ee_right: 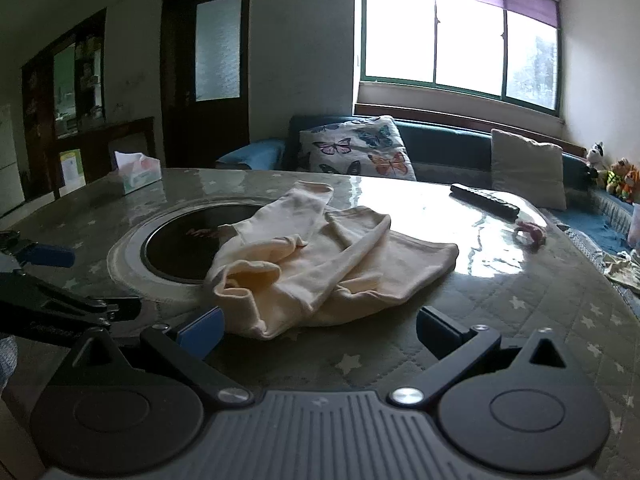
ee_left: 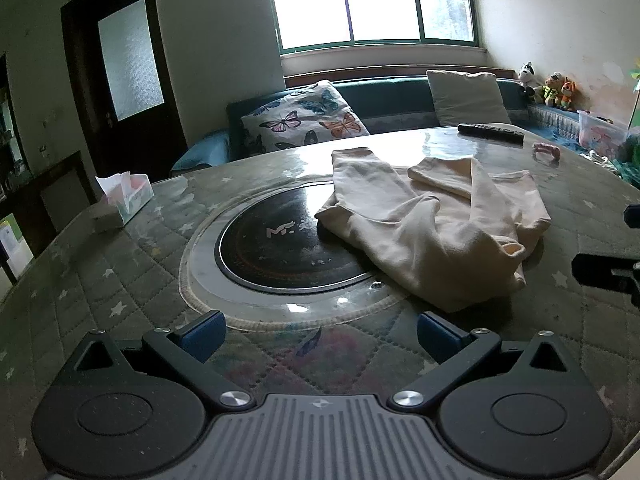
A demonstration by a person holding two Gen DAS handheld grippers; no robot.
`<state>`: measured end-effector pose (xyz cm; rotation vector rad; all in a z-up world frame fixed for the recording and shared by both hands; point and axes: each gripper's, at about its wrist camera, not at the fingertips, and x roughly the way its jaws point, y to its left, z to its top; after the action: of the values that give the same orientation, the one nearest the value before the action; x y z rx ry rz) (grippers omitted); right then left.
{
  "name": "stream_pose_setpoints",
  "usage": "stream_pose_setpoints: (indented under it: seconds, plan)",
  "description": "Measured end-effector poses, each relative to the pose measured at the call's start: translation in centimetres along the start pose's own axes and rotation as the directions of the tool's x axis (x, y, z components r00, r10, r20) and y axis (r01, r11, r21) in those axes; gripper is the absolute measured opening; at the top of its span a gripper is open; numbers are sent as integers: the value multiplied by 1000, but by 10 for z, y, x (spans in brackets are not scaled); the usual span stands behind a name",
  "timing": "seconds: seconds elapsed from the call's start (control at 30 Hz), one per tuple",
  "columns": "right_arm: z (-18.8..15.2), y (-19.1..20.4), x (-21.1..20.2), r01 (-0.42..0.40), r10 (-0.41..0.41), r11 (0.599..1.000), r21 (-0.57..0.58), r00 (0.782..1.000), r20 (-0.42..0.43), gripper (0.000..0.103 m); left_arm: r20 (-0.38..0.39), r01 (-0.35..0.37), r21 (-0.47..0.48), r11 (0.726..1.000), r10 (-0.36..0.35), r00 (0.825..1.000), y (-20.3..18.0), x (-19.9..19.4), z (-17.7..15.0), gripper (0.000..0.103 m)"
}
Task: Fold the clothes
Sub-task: 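Move both grippers toward the crumpled cream shirt on the table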
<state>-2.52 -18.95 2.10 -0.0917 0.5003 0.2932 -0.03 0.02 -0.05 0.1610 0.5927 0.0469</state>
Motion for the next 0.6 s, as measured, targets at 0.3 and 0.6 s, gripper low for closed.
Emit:
stream_pose_setpoints:
  seconds: [0.3,0.6]
  plan:
    - [-1,1,3,-16,16,1000,-1,999,-30,103,0,1,1,1000,-1,1000,1,-2,-4,103]
    - [-6,7,6,-37,37,999,-11,997,-70,103,-15,12,-3,1000,-12,1000,-1,0,-2,103]
